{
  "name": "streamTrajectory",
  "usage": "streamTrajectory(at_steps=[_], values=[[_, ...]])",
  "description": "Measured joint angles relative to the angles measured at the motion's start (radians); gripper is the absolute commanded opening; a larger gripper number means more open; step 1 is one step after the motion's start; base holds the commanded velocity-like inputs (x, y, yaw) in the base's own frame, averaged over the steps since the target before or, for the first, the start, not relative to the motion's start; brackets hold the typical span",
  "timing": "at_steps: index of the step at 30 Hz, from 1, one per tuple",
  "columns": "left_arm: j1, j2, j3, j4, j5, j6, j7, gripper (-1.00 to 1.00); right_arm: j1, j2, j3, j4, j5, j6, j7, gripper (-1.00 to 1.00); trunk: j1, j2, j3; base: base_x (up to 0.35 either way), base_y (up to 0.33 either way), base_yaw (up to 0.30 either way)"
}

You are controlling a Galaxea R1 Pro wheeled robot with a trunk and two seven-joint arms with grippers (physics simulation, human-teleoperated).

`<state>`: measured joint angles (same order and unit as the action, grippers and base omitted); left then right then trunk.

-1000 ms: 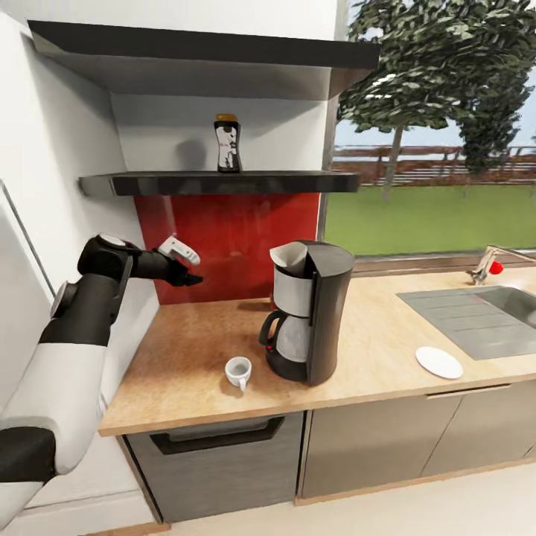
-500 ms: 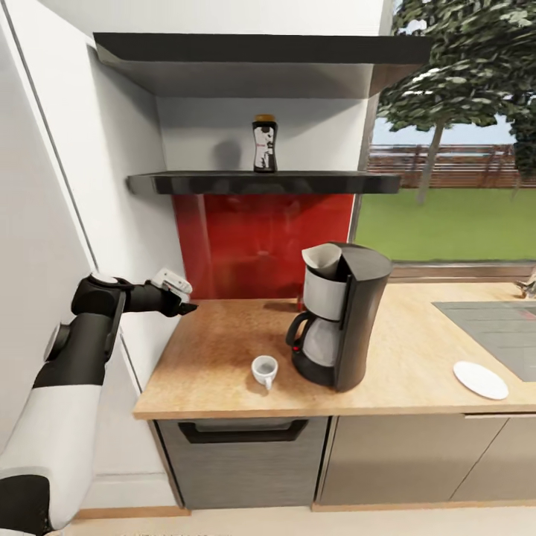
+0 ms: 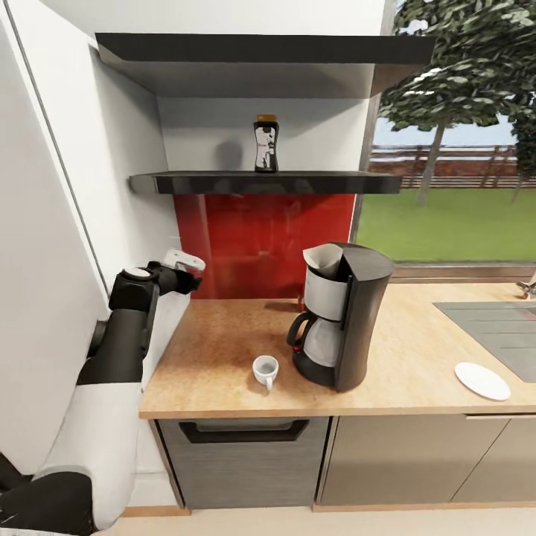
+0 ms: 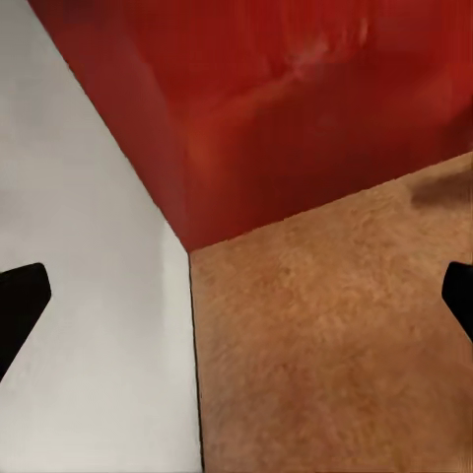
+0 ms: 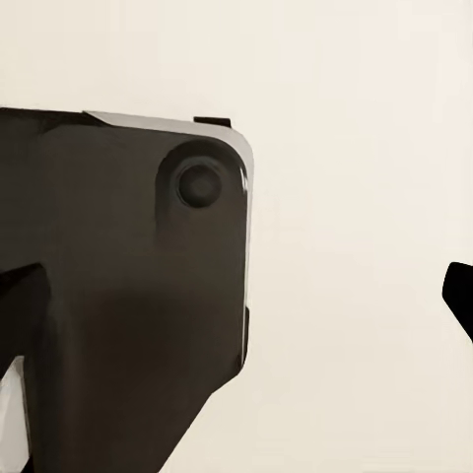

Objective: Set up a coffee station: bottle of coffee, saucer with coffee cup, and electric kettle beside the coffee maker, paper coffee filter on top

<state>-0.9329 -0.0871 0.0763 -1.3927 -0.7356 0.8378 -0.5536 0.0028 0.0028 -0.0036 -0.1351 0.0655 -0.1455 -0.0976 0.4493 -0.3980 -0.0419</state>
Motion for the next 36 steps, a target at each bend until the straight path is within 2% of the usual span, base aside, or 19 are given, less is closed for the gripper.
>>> streamTrajectory(at_steps=[1,2,3,9,17,20,26,27,28,31,36], values=[[-0.014,-0.024,0.001,0.000,0.000,0.005,0.046,1.00,0.000,0.000,0.000,-0.001,0.000,0.000,0.000,1.00,0.000,0.000,0.000,0.000,0.000,0.000],[-0.064,-0.057,-0.001,-0.002,0.000,0.124,0.138,1.00,0.000,0.001,0.000,-0.008,0.000,0.000,0.002,1.00,0.000,0.000,0.000,0.000,0.000,0.000],[-0.082,-0.060,-0.001,-0.003,0.000,0.140,0.146,1.00,0.000,0.002,0.001,-0.010,-0.001,0.000,0.002,1.00,0.000,0.000,0.000,0.000,0.000,0.000],[-0.158,-0.073,-0.001,-0.025,0.011,0.162,0.152,1.00,0.000,0.022,0.001,-0.015,0.000,-0.001,0.003,1.00,0.000,0.000,0.000,0.000,0.000,0.000],[-0.298,-0.084,-0.002,-0.033,0.107,0.176,0.153,1.00,0.000,0.027,0.001,-0.015,0.000,-0.001,0.003,1.00,0.000,0.000,0.000,0.000,0.000,0.000],[-0.342,-0.086,-0.004,-0.031,0.131,0.178,0.154,1.00,0.000,0.028,0.001,-0.015,0.000,-0.002,0.003,1.00,0.000,0.000,0.000,0.000,0.000,0.000],[-0.423,-0.086,-0.006,-0.017,0.142,0.185,0.154,1.00,0.000,0.028,0.001,-0.014,0.000,-0.002,0.003,1.00,0.000,0.000,0.000,0.000,0.000,0.000],[-0.439,-0.086,-0.006,-0.004,0.142,0.185,0.154,1.00,0.000,0.028,0.001,-0.014,0.000,-0.002,0.003,1.00,0.000,0.000,0.000,0.000,0.000,0.000],[-0.494,-0.086,-0.006,0.069,0.139,0.186,0.155,1.00,0.000,0.028,0.001,-0.014,0.000,-0.002,0.003,1.00,0.000,0.000,0.000,0.000,0.000,0.000],[-0.573,-0.086,-0.006,0.185,0.136,0.185,0.170,1.00,0.000,0.028,0.001,-0.014,0.000,-0.002,0.003,1.00,0.000,0.000,0.000,0.000,0.000,0.000],[-0.729,-0.086,-0.001,0.384,0.143,0.185,0.243,1.00,0.000,0.029,0.001,-0.013,0.000,-0.002,0.003,1.00,0.000,0.000,0.000,0.000,0.000,0.000]])
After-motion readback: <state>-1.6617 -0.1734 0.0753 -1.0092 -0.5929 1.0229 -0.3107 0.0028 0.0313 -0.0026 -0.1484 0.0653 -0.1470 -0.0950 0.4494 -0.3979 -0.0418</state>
